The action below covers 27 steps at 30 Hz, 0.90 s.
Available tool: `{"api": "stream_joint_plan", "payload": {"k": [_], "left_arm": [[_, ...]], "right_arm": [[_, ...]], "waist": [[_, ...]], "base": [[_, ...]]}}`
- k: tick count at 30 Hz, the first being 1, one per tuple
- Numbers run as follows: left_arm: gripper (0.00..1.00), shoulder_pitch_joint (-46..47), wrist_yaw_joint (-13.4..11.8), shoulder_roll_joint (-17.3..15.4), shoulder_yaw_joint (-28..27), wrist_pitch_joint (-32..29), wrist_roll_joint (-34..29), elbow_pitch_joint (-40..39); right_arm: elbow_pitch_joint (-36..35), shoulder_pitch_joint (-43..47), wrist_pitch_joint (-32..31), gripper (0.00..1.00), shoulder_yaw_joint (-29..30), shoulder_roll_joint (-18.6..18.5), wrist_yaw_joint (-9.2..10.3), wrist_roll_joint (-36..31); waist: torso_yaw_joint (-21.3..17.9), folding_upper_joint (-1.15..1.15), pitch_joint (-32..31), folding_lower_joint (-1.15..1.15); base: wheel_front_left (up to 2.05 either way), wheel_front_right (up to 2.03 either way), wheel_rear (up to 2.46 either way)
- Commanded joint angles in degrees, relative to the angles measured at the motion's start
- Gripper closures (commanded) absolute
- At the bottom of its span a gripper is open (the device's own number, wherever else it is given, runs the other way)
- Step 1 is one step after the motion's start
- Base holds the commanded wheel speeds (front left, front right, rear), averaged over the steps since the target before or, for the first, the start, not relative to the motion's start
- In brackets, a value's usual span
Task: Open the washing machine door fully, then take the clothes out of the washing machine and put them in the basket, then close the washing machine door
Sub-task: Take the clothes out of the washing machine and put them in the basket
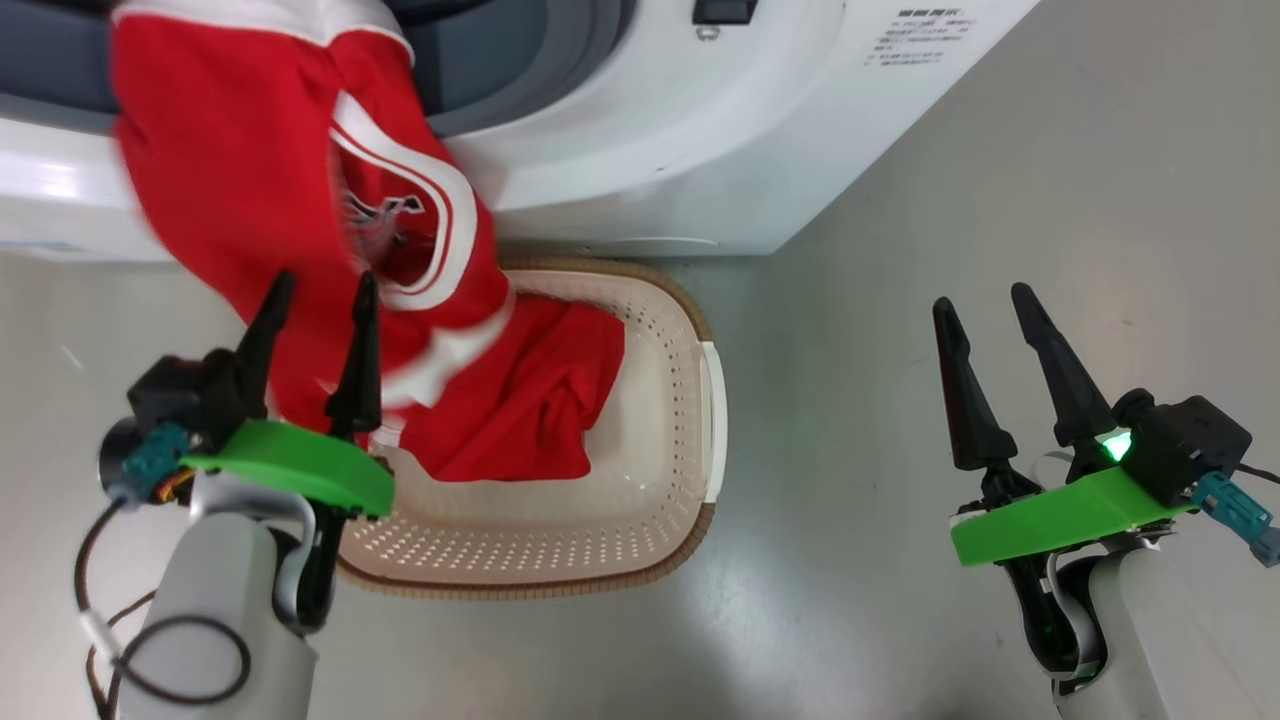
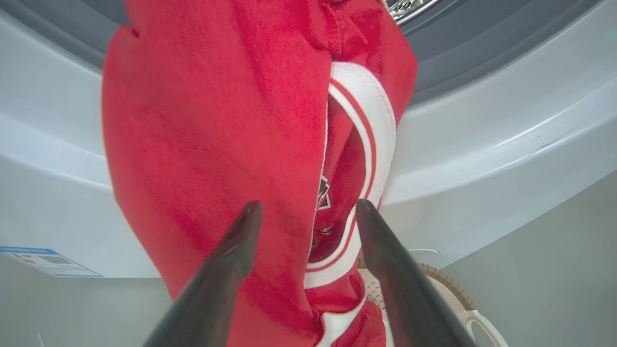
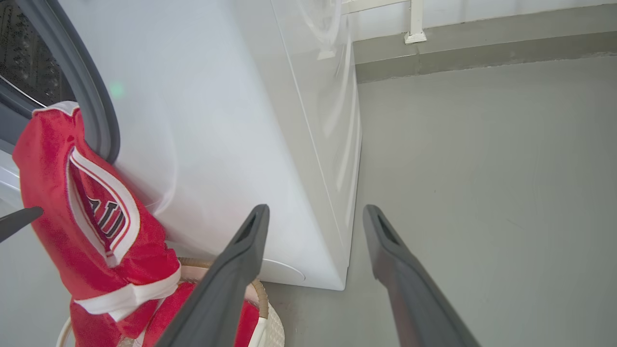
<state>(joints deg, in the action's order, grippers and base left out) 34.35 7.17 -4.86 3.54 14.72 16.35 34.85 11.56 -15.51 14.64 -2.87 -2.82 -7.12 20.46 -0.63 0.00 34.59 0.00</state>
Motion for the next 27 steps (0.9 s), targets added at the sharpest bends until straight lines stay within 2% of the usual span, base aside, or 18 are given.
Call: {"api": "stream_joint_plan", "payload": {"k": [1, 15, 27], "left_arm": [[0.0, -2.8, 0.3, -1.3, -2.3, 0.3, -1.0, -3.2], [0.0, -15.9, 0.3, -0.5, -5.6, 0.3, -1.8, -21.7], [0.0, -24.2, 0.3, 0.8, -7.9, 0.3, -2.3, -31.0]], "right_arm": [[-0.9, 1.4, 0.4, 0.0, -1.1, -0.1, -0.36, -0.9], [-0.5, 4.0, 0.4, 0.0, -0.3, -0.1, -0.36, -2.1], [-0.8, 5.6, 0.4, 0.0, 0.3, -0.1, -0.36, -2.5]], "waist": [[0.6, 0.0, -1.2, 0.0], [1.4, 0.0, -4.9, 0.0], [1.4, 0.0, -6.3, 0.0]], "base": [[0.0, 0.0, 0.0], [0.0, 0.0, 0.0], [0.0, 0.0, 0.0]]}}
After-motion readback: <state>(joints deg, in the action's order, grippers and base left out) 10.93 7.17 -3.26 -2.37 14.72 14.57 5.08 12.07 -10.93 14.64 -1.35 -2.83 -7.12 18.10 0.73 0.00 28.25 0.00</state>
